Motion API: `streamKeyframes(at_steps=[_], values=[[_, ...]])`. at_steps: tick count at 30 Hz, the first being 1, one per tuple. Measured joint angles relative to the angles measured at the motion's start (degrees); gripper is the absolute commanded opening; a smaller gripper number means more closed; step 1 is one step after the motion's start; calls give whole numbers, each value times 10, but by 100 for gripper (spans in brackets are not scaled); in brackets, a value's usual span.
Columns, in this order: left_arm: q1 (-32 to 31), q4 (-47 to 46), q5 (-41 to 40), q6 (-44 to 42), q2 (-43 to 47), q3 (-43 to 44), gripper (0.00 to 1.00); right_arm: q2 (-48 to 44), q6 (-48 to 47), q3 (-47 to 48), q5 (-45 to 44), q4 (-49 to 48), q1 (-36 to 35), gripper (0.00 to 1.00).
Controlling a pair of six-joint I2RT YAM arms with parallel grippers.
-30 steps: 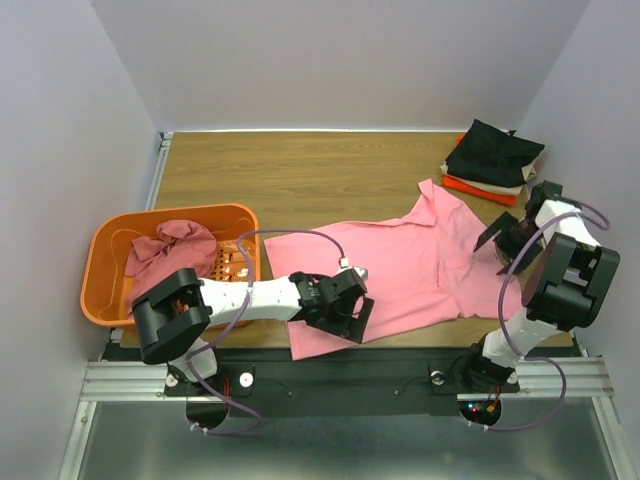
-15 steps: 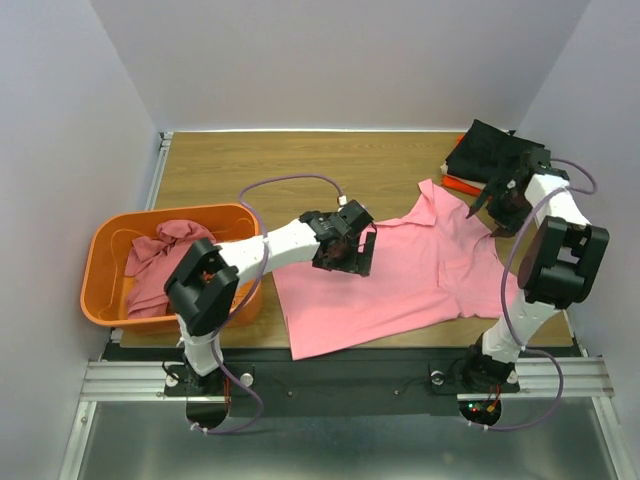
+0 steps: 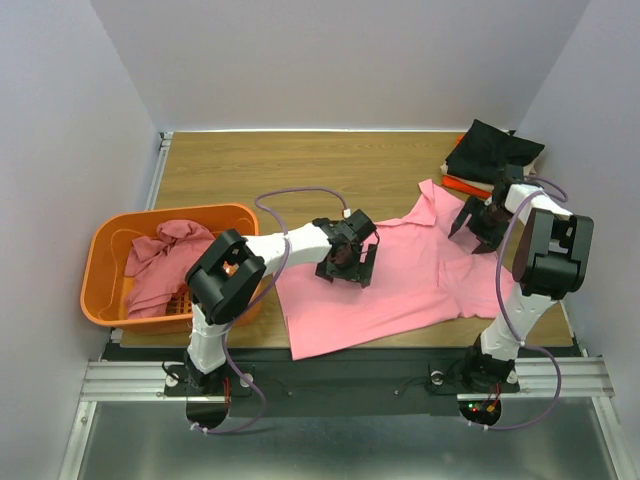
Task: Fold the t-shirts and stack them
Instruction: Fold the tshirt
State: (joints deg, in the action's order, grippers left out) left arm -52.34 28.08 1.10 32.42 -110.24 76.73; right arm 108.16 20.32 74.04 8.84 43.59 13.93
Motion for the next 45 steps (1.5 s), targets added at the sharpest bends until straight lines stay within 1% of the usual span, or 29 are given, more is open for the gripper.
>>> streamKeyframes(at_steps=[9,16,21,24,27,28,31,32,34,37,38,41,42,45], values=[[-2,-22,15,2,3,-7,98,-1,0,-4,-54,-4,6,86],[-28,-30,21,6,3,-7,98,-10,-7,-18,-100,-6,14,87],[-30,-2,2,17,12,0,98,-11,-11,-18,-111,-6,21,87],[-4,28,-28,39,44,7,98,-12,-12,-18,-107,-5,24,87],[44,44,-59,70,95,7,98,-13,-15,-18,-101,-5,26,86],[72,48,-82,85,122,7,98,-13,-15,-18,-91,-5,26,86],[121,67,-141,124,146,13,98,-13,-16,-18,-69,-5,26,86],[133,91,-173,149,145,23,98,-13,-16,-18,-63,-5,27,86],[147,120,-211,187,122,56,98,-13,-17,-18,-52,-5,29,86],[147,144,-254,247,83,87,98,-14,-17,-18,-31,-6,30,85],[146,159,-267,279,70,96,98,-14,-17,-18,-24,-7,31,85],[146,204,-295,366,26,120,96,-14,-15,-17,4,-8,33,85],[146,210,-298,377,19,123,96,-14,-15,-17,8,-9,33,84],[149,241,-309,446,-10,135,94,-14,-10,-17,40,-16,33,84]])
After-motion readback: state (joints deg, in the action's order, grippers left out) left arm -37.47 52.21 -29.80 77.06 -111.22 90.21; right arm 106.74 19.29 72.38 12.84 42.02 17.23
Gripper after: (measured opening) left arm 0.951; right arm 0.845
